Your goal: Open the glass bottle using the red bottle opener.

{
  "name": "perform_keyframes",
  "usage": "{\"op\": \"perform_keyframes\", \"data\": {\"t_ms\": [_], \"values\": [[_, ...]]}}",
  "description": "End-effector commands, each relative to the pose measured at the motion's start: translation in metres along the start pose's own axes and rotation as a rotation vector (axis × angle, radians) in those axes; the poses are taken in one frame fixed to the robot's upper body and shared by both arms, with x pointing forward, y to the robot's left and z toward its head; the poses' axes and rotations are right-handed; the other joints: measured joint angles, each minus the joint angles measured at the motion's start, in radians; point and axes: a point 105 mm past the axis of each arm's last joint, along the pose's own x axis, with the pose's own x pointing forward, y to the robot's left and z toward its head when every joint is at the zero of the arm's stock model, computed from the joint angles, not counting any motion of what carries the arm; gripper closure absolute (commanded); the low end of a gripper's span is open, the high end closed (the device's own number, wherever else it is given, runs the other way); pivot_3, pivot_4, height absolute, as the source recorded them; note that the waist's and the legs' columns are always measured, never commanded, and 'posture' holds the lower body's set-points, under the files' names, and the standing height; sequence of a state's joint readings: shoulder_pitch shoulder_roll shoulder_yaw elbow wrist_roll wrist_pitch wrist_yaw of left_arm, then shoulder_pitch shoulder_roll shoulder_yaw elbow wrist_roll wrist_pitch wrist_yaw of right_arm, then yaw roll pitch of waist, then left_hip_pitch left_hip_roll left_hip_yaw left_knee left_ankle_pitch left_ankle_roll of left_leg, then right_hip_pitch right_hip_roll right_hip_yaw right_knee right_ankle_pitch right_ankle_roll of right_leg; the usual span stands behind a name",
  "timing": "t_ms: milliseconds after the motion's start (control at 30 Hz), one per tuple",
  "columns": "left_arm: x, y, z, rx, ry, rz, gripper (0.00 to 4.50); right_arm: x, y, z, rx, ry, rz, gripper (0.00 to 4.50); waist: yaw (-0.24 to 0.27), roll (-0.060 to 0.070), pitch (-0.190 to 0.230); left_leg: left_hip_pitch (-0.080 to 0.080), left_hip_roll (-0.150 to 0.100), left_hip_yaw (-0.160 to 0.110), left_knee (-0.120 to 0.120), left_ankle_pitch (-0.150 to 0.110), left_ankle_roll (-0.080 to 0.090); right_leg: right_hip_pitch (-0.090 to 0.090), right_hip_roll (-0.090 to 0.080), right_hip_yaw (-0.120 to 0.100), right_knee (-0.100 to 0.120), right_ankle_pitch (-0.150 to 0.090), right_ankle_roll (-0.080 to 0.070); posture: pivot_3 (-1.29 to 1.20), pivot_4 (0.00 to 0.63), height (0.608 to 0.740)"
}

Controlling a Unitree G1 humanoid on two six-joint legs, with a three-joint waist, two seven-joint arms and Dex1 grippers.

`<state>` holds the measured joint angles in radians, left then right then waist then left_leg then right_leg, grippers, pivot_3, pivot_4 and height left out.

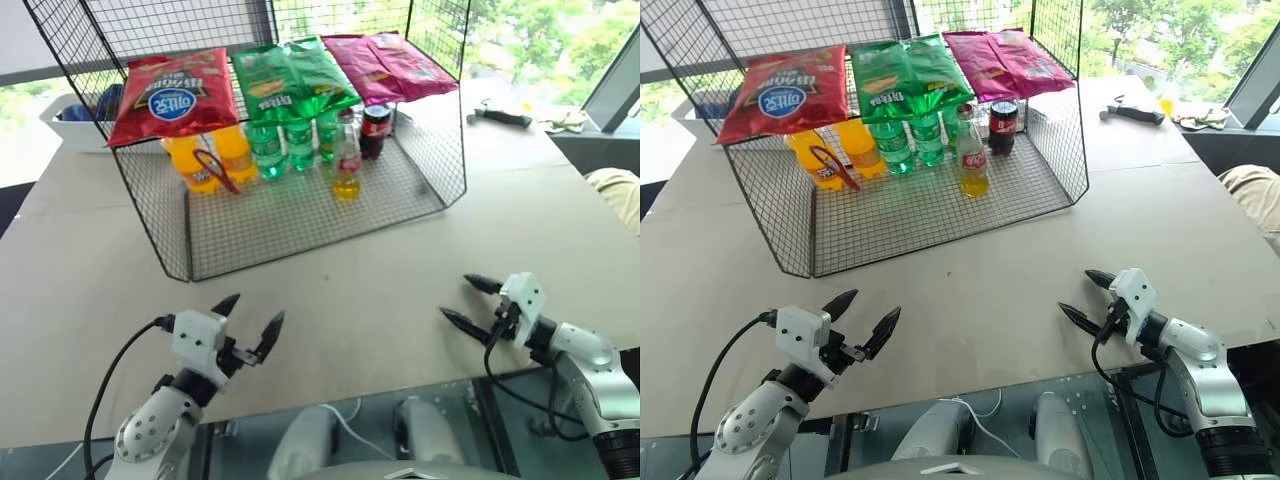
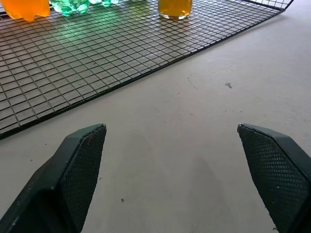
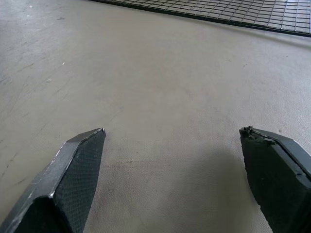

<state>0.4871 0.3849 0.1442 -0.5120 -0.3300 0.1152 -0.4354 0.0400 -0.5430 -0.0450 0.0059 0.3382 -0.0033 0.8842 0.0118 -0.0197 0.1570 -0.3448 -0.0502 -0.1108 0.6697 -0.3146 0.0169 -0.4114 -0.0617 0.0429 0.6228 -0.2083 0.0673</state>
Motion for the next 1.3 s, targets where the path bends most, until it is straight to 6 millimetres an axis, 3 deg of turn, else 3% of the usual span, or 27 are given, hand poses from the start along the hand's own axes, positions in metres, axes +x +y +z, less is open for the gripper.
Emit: {"op": "perform_keyframes", "data": {"t_ms": [33, 900, 967, 1100, 1300], "values": [[0.002, -0.001, 0.004, 0.023, -0.038, -0.015, 0.00, -0.001, -0.002, 0.013, -0.040, -0.046, -0.016, 0.05, 0.000, 0.000, 0.000, 0.000, 0.000, 0.000, 0.000, 0.000, 0.000, 0.000, 0.000, 0.000, 0.000, 0.000, 0.000, 0.00, 0.150, 0.740], [0.013, 0.009, 0.011, 0.033, -0.065, 0.001, 0.00, 0.014, 0.011, 0.021, -0.067, -0.093, 0.041, 0.05, 0.000, 0.000, 0.000, 0.000, 0.000, 0.000, 0.000, 0.000, 0.000, 0.000, 0.000, 0.000, 0.000, 0.000, 0.000, 0.00, 0.150, 0.740], [0.017, 0.019, 0.019, -0.020, -0.105, 0.068, 0.00, 0.019, 0.014, 0.029, -0.076, -0.119, 0.060, 0.05, 0.000, 0.000, 0.000, 0.000, 0.000, -0.001, 0.000, 0.001, -0.001, 0.000, 0.000, 0.000, 0.000, 0.000, 0.000, 0.00, 0.150, 0.740], [0.024, 0.062, 0.036, -0.095, -0.184, 0.294, 0.00, 0.037, 0.028, 0.069, -0.089, -0.243, 0.123, 0.05, -0.002, 0.001, 0.000, 0.000, 0.000, -0.003, 0.000, 0.001, -0.002, 0.000, 0.000, -0.002, 0.001, 0.000, 0.000, 0.00, 0.150, 0.740], [0.044, 0.097, 0.066, -0.161, -0.291, 0.449, 0.00, 0.054, 0.042, 0.126, -0.113, -0.402, 0.180, 0.05, 0.000, 0.000, 0.000, -0.001, -0.001, -0.004, 0.000, 0.003, -0.006, -0.001, 0.001, -0.003, 0.002, 0.000, 0.000, 0.00, 0.150, 0.740]]}}
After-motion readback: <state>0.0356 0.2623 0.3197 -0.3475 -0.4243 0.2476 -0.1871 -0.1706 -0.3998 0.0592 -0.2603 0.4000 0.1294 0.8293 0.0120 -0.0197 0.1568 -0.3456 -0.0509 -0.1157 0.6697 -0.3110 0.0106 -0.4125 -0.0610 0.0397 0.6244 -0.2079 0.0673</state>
